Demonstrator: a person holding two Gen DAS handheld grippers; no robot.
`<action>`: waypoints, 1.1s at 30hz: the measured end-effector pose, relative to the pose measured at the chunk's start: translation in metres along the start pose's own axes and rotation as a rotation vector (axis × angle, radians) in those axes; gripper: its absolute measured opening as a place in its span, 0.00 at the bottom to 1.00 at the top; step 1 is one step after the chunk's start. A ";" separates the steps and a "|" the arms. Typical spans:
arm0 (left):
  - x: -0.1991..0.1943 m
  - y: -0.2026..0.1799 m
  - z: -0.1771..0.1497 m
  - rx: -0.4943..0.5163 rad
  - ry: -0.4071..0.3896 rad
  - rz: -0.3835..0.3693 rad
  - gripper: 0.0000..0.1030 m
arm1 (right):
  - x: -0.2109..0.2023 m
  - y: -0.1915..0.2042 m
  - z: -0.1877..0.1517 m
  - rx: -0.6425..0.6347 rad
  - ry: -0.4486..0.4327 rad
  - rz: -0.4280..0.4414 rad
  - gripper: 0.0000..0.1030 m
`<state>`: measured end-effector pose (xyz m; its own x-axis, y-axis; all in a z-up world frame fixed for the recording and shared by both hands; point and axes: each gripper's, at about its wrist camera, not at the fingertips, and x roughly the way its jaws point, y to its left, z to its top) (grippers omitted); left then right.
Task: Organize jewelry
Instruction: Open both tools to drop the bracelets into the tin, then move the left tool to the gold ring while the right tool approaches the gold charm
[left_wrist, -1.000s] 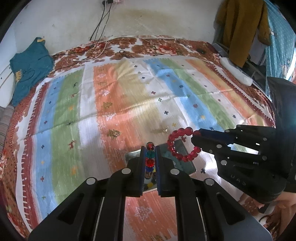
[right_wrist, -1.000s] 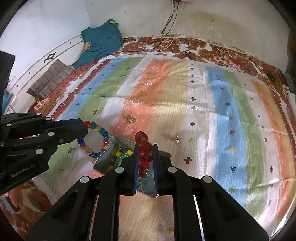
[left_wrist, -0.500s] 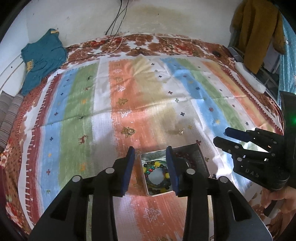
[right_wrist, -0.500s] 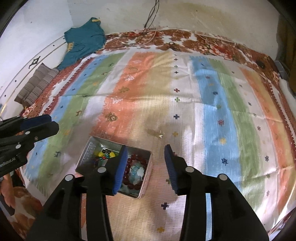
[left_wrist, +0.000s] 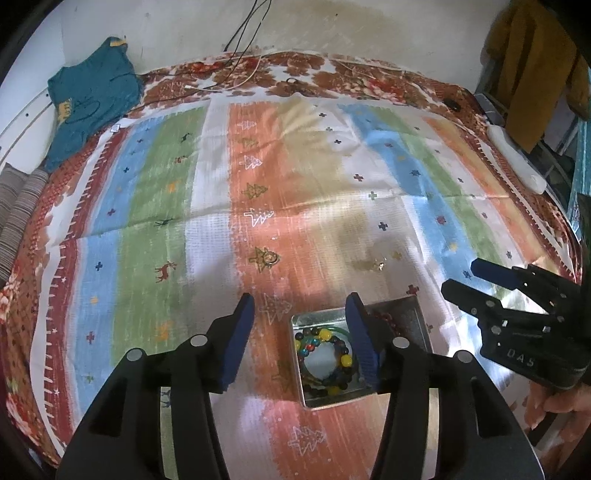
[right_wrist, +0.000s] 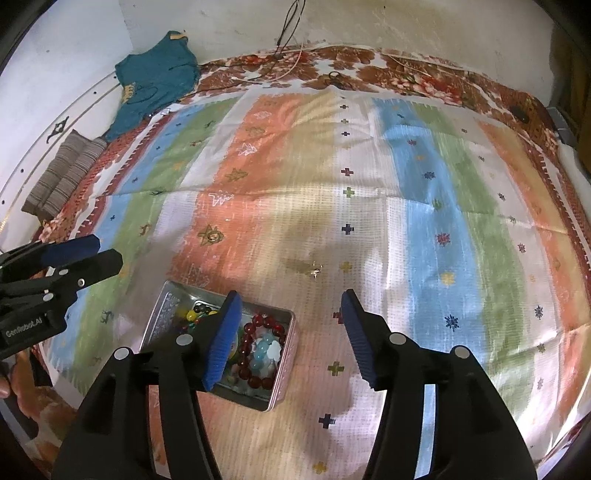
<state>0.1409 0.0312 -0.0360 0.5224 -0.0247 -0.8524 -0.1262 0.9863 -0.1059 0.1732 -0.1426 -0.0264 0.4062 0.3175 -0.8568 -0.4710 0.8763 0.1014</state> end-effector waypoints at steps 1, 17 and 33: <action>0.003 0.000 0.002 0.001 0.005 0.005 0.50 | 0.002 -0.001 0.001 0.000 0.004 -0.001 0.56; 0.059 0.017 0.022 -0.007 0.105 0.081 0.50 | 0.044 -0.008 0.013 0.001 0.093 -0.033 0.58; 0.101 0.018 0.034 0.008 0.175 0.100 0.51 | 0.077 -0.014 0.026 0.022 0.148 -0.029 0.62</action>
<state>0.2195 0.0515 -0.1065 0.3531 0.0460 -0.9344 -0.1633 0.9865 -0.0131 0.2312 -0.1209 -0.0808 0.2988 0.2362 -0.9246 -0.4430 0.8925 0.0849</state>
